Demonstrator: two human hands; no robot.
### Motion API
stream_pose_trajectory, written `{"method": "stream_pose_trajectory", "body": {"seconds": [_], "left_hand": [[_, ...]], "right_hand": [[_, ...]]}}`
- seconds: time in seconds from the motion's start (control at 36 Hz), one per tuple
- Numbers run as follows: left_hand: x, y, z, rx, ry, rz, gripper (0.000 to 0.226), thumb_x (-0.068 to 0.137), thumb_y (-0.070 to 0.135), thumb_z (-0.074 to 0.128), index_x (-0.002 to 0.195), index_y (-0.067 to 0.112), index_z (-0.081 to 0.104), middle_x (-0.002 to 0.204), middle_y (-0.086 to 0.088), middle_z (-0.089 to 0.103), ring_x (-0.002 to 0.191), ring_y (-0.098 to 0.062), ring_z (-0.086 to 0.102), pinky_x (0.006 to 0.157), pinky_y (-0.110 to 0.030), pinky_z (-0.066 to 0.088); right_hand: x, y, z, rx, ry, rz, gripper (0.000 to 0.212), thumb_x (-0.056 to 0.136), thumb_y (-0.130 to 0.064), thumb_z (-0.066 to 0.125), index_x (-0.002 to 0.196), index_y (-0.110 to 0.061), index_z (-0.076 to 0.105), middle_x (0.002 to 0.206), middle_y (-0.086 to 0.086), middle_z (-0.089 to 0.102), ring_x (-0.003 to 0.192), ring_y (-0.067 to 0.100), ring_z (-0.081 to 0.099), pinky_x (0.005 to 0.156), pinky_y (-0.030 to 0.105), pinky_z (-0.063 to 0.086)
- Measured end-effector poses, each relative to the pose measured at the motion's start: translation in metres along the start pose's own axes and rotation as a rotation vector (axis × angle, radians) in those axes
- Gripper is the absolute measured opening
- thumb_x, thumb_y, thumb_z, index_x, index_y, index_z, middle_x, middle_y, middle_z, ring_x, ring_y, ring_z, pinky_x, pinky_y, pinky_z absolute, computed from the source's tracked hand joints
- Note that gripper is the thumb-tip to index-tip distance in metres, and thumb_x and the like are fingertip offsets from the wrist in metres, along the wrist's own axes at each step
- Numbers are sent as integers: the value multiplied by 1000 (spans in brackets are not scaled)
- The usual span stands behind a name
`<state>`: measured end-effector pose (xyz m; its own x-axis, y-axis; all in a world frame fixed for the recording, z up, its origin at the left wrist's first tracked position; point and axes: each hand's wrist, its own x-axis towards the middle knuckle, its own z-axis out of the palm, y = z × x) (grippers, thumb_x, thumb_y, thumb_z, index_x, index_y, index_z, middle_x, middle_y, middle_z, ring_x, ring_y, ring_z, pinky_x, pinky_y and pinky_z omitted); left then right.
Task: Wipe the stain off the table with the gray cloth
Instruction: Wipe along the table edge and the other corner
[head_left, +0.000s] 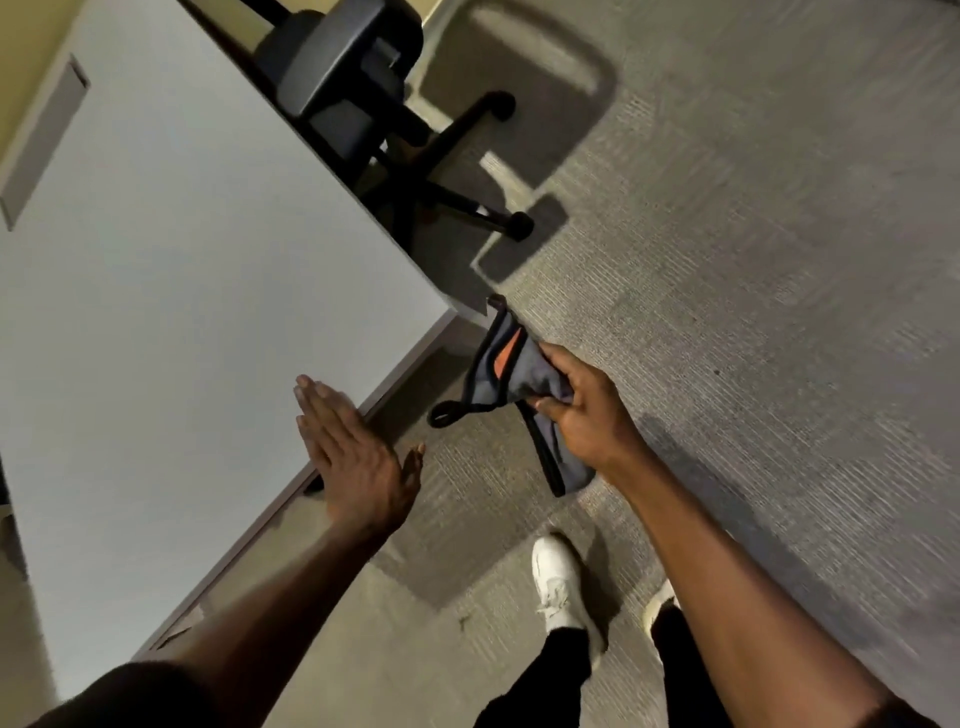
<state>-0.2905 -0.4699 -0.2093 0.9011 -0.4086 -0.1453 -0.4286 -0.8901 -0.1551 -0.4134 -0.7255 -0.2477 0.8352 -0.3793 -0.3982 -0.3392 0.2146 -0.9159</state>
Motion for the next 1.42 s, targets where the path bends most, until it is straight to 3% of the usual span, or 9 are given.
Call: {"method": "stream_pose_trajectory", "body": {"seconds": [0.19, 0.44, 0.64, 0.75, 0.94, 1.06, 1.19, 1.36, 1.42], "left_hand": [[2, 5, 11, 18, 67, -66, 131, 100, 70, 56, 168, -11, -22, 177, -36, -29, 168, -52, -25, 139, -64, -10], [5, 6, 15, 7, 105, -63, 131, 94, 61, 58, 167, -11, -24, 175, -32, -35, 166, -47, -33, 137, -58, -18], [5, 3, 13, 48, 66, -72, 127, 96, 58, 61, 167, -16, -14, 178, -38, -24, 169, -51, -23, 139, -59, -13], [3, 8, 9, 60, 57, -92, 126, 98, 59, 59, 168, -15, -15, 178, -37, -25, 170, -51, -22, 139, -58, -14], [4, 19, 5, 127, 66, -143, 126, 98, 55, 61, 166, -17, -16, 177, -40, -24, 169, -53, -22, 139, -58, -12], [5, 22, 6, 157, -2, -194, 123, 99, 62, 57, 167, -20, -4, 176, -40, -26, 167, -52, -27, 139, -58, -14], [3, 13, 11, 296, -169, -231, 116, 98, 76, 38, 131, -33, 59, 174, -42, -30, 166, -57, -28, 138, -62, -13], [5, 16, 9, 196, -92, -194, 123, 95, 77, 49, 152, -32, 38, 174, -37, -35, 166, -53, -31, 139, -63, -10], [7, 17, 4, 265, -203, -222, 125, 95, 86, 33, 140, -28, 57, 174, -40, -32, 166, -55, -30, 139, -62, -11]], "right_hand": [[14, -5, -2, 27, -10, -33, 77, 90, 17, 67, 146, -35, 54, 131, -26, 62, 119, -24, 56, 100, 6, 47], [49, -35, 13, 8, -186, -92, 78, 93, 12, 65, 155, -33, 49, 157, -8, 56, 146, 6, 51, 121, 43, 47], [62, -48, 13, 67, -224, -25, 75, 94, 16, 62, 151, -32, 51, 151, -9, 59, 139, -1, 55, 118, 27, 46], [60, -42, 6, 136, -251, 27, 71, 91, 18, 64, 151, -19, 56, 148, -5, 64, 138, 6, 60, 118, 36, 49], [67, -31, -18, 513, -318, 208, 58, 92, 17, 64, 141, -15, 62, 129, 5, 77, 124, 20, 71, 95, 24, 58], [75, -33, -9, 283, -326, 148, 69, 91, 16, 67, 152, -15, 55, 143, -3, 69, 136, 13, 63, 111, 26, 52], [92, -59, 10, -39, -377, -64, 79, 92, 13, 65, 160, -21, 43, 161, -8, 49, 151, 7, 43, 125, 27, 37], [140, -86, 1, -258, -591, -61, 82, 93, 8, 67, 161, -28, 40, 163, -2, 50, 150, 18, 47, 125, 42, 42], [130, -91, -5, -280, -627, -83, 86, 94, 7, 68, 164, -29, 33, 167, -2, 44, 153, 17, 43, 127, 39, 39]]}}
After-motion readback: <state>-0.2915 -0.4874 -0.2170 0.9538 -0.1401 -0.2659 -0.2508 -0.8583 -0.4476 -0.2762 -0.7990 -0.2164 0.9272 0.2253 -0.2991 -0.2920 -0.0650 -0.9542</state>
